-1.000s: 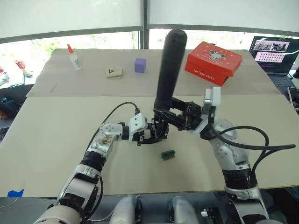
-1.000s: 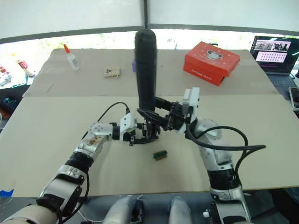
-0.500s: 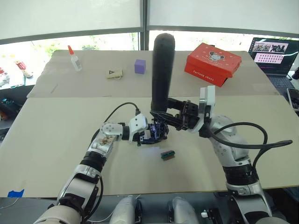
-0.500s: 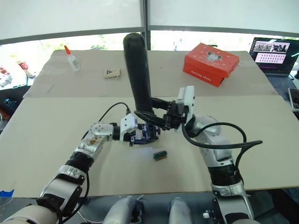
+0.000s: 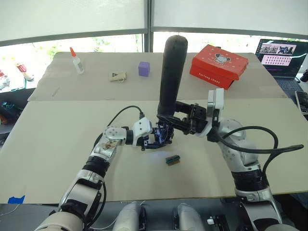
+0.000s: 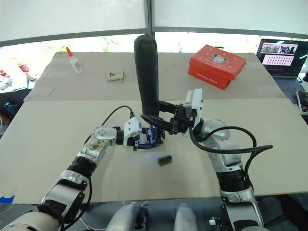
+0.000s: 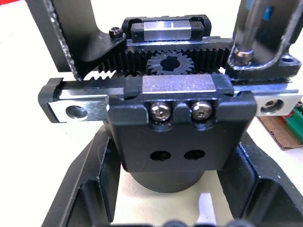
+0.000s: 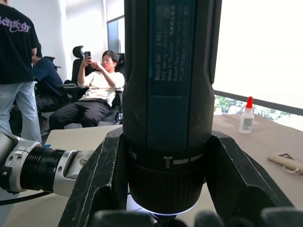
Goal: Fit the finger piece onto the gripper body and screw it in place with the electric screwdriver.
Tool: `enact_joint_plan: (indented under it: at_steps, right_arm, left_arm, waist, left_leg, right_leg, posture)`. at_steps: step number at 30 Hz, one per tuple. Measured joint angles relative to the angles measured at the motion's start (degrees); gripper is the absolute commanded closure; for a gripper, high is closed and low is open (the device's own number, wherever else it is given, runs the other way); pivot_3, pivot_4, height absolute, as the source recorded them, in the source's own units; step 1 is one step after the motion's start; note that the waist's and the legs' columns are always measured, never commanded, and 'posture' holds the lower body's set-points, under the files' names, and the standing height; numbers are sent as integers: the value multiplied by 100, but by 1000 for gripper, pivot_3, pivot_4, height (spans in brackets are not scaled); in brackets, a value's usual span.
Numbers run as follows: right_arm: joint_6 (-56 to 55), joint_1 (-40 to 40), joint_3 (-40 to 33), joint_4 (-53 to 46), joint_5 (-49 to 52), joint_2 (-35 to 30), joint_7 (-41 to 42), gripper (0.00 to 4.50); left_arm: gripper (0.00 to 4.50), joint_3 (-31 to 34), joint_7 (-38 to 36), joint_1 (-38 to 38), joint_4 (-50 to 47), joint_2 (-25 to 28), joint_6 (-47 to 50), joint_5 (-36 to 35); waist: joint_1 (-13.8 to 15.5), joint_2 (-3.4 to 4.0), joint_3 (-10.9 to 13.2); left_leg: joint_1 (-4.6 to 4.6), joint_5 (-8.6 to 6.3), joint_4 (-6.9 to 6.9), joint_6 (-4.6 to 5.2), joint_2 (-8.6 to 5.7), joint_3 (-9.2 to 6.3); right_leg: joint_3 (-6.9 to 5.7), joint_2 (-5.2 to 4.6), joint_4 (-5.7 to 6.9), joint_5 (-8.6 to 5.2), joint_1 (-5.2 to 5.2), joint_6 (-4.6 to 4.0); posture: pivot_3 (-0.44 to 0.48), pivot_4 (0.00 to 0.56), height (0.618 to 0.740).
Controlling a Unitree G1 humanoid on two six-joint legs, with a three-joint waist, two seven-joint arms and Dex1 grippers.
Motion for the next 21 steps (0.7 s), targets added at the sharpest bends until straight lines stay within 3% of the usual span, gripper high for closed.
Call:
enact_joint_plan:
  at_steps: [21]
  right_arm:
    - [366, -232, -51, -225, 88, -38, -223, 2613]
  left_arm:
    - [2196, 11, 1, -7, 12, 2, -11, -29]
  waist:
    - [-4, -1, 3]
  left_leg:
    - [-28, -1, 2, 2, -1, 1]
  right_leg:
    - [0, -5, 1, 0, -27, 0]
  posture:
    - [0, 150, 740]
